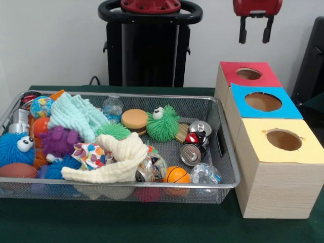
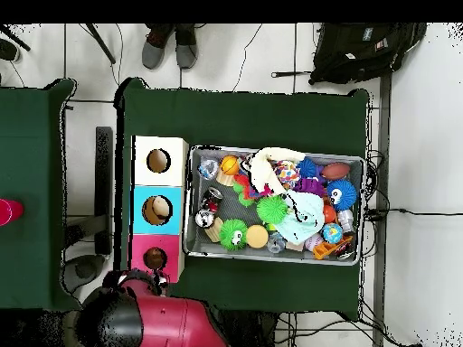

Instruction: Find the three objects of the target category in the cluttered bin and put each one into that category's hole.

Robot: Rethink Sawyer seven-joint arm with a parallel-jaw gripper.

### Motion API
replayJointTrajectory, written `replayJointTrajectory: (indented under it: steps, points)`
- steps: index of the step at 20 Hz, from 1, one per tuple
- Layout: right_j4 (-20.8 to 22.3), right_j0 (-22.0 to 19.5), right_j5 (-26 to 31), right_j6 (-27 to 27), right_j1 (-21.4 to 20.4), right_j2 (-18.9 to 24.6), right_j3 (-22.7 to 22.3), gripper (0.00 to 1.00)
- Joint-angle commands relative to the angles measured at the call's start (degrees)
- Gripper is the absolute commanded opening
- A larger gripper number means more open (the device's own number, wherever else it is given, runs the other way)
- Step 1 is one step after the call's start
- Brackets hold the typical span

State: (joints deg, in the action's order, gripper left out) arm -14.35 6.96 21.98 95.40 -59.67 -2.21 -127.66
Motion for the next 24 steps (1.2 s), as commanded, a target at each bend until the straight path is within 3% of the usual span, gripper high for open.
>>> replayJointTrajectory:
  steps: [1,10,15,18,24]
  points:
    - [0.72,-1.34,7.30,9.11,-3.82,-0.97,0.57,1.00]
    - [2.39,-5.06,3.22,5.52,-3.97,-0.41,-2.23,1.00]
    - [3.45,-9.48,1.74,2.02,-3.03,1.65,-2.18,1.00]
    - [3.54,-13.99,-1.76,-0.63,-1.97,5.09,-3.93,1.00]
    - [6.68,-20.70,-5.62,-0.97,1.12,7.57,-3.17,1.00]
